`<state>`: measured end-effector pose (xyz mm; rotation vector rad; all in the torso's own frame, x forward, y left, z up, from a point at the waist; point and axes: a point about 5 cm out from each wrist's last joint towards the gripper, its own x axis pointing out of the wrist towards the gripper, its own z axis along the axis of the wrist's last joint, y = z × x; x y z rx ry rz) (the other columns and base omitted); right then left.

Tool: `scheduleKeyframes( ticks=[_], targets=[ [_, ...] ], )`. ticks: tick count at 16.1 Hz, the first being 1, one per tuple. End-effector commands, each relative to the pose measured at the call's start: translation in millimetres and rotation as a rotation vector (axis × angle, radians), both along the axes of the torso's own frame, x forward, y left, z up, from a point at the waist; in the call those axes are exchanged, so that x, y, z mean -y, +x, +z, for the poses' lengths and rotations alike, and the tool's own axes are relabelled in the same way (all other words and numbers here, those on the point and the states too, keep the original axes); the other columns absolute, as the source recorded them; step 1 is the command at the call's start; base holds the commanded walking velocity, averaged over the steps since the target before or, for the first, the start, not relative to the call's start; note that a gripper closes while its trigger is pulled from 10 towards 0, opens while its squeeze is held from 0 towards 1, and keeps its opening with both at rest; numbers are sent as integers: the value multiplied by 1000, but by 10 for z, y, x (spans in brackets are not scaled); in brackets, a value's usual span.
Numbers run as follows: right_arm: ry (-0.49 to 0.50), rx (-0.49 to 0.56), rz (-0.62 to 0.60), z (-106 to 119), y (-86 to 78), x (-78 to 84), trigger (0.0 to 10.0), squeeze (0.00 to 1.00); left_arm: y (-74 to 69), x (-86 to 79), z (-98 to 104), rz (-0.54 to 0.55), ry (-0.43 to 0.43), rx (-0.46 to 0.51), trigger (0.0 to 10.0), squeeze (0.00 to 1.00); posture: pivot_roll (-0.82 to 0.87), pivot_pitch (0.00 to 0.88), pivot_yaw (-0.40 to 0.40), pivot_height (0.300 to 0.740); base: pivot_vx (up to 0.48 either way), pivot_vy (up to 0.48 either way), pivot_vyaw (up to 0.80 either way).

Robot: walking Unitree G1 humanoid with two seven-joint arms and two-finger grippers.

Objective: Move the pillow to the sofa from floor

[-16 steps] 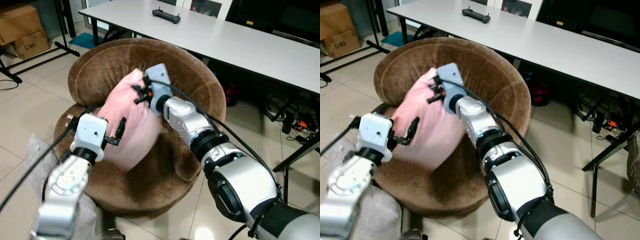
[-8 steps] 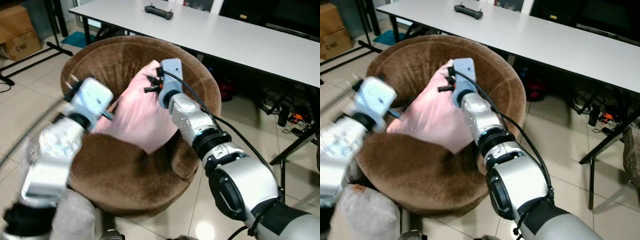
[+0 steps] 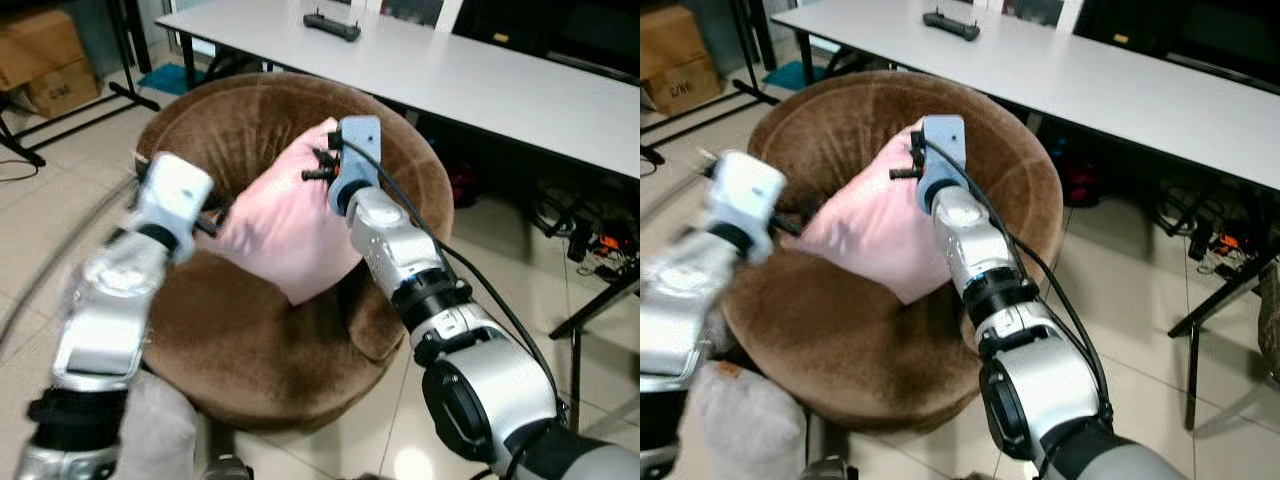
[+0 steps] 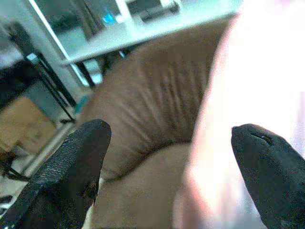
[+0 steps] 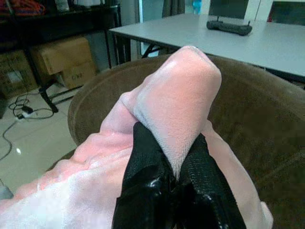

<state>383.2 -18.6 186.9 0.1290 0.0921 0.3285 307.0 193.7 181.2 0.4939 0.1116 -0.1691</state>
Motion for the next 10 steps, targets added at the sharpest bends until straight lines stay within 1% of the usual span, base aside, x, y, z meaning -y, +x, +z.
scheduleKeyframes(
  ticks=[1,2,3,4,6,8,9,10],
  targets=[
    [53,2,32,31,-85,-177,10000,0,54,39,14,-17,17,18,10000,624,148,0,-95,740,0,0,0],
    [62,5,48,63,-105,-198,10000,0,94,63,-11,-43,7,14,10000,200,146,0,-96,740,0,0,0],
    [68,12,68,106,-126,-218,10000,0,142,128,3,-104,-21,19,10000,0,145,0,-97,740,0,0,0],
    [64,18,87,133,-147,-230,10000,0,198,147,25,-133,-1,30,10000,0,145,0,-97,740,0,0,0],
    [55,13,101,131,-173,-237,10000,0,320,107,61,-134,47,48,10000,0,150,0,-101,740,0,0,0],
    [58,10,112,147,-188,-253,10000,0,414,64,-26,-155,64,-6,10000,0,151,0,-100,740,0,0,0],
    [61,11,121,167,-197,-264,10000,0,448,47,-69,-167,68,-26,10000,0,148,0,-97,740,0,0,0],
    [62,12,127,189,-207,-269,10000,0,488,48,-94,-178,10,-39,10000,0,146,0,-94,740,0,0,0]
  ],
)
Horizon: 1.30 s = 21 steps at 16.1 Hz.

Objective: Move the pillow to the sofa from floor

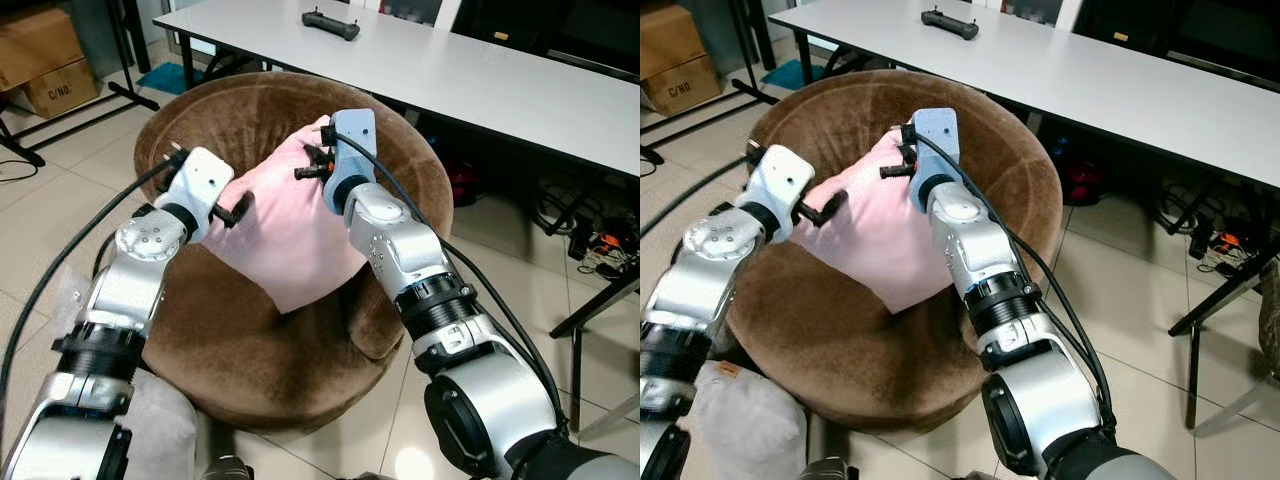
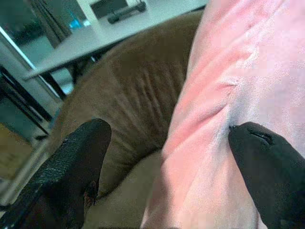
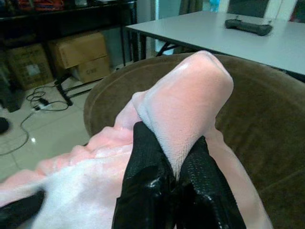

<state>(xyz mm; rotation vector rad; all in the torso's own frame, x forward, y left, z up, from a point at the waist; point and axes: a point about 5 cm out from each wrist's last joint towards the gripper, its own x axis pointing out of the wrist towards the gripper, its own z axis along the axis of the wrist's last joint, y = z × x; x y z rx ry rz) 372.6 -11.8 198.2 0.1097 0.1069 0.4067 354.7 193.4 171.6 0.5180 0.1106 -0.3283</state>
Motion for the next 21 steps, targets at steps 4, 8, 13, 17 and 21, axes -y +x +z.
scheduleKeyframes(
  ticks=[4,8,13,17,21],
  targets=[
    [85,19,77,135,-133,-226,10000,0,99,194,-179,-147,-120,-123,10000,0,142,0,-91,740,0,0,0],
    [88,17,118,154,-176,-264,10000,0,156,106,-280,-102,-27,-156,7490,0,137,0,-89,740,0,0,0],
    [81,11,133,151,-185,-261,10000,0,143,61,-388,-119,-13,-204,0,0,138,0,-91,740,0,0,0],
    [81,9,136,154,-182,-258,10000,0,83,92,-444,-193,-18,-245,0,0,140,0,-93,740,0,0,0],
    [82,10,139,170,-175,-257,10000,0,74,25,-487,-156,-36,-276,0,0,140,0,-95,740,0,0,0]
  ],
)
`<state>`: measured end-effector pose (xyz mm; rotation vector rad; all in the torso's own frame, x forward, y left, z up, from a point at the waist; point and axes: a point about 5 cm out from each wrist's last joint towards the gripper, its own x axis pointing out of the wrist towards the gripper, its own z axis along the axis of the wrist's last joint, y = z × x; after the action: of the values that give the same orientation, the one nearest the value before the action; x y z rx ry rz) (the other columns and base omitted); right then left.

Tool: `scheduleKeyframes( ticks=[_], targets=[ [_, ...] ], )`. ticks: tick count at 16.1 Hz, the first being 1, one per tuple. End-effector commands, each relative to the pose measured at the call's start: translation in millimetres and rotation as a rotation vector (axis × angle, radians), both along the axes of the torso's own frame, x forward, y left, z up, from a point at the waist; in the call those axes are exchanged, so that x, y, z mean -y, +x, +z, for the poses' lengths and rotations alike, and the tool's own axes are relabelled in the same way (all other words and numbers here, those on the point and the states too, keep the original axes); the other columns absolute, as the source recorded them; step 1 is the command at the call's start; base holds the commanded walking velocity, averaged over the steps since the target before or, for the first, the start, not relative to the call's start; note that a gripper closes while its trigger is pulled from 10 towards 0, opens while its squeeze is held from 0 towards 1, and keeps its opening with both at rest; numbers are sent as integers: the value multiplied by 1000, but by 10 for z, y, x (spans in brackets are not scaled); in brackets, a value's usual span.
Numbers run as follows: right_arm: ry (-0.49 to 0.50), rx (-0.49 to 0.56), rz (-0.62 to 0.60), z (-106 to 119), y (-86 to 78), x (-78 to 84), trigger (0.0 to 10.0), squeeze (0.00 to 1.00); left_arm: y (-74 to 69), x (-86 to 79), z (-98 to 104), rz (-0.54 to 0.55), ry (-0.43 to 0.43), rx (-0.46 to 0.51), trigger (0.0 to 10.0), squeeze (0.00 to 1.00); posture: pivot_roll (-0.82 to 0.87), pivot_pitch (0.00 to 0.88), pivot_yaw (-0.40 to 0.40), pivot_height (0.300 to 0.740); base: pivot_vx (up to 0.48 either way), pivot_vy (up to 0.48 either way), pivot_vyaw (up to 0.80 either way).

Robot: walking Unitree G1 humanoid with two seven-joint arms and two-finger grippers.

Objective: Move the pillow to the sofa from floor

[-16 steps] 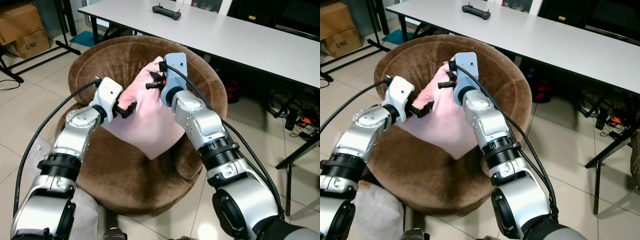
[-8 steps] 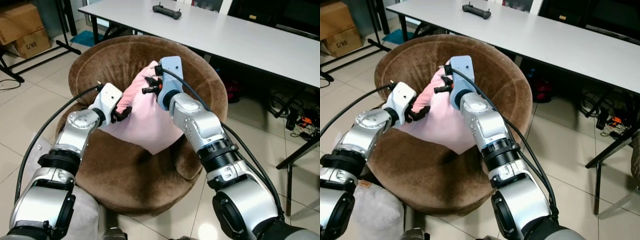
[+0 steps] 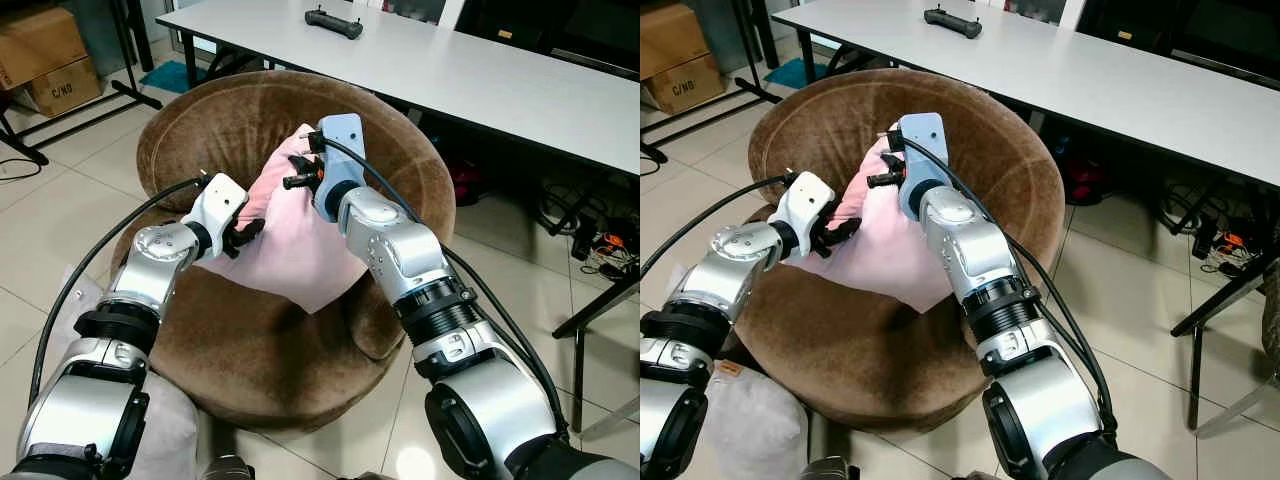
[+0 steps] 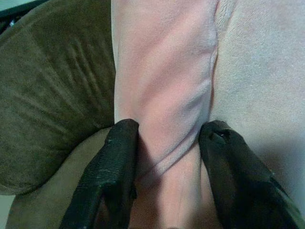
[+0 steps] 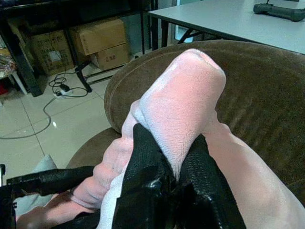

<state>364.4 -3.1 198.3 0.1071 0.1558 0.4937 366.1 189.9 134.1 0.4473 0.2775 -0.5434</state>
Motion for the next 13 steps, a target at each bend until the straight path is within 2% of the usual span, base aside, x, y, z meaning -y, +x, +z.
scheduleKeyframes(
  ticks=[1,7,10,13],
  targets=[
    [93,49,48,170,-93,-171,10000,0,-46,-21,-116,5,8,-58,0,0,140,0,-95,740,0,0,0],
    [96,49,55,185,-88,-164,10000,0,-66,-137,-151,89,-7,-59,0,0,138,0,-97,740,0,0,0],
    [97,46,58,185,-81,-160,10000,0,-89,-159,-149,95,-9,-50,0,0,138,0,-98,740,0,0,0],
    [112,10,80,152,-85,-159,10000,0,-124,-241,-38,103,34,9,0,0,138,0,-98,740,0,0,0]
  ],
)
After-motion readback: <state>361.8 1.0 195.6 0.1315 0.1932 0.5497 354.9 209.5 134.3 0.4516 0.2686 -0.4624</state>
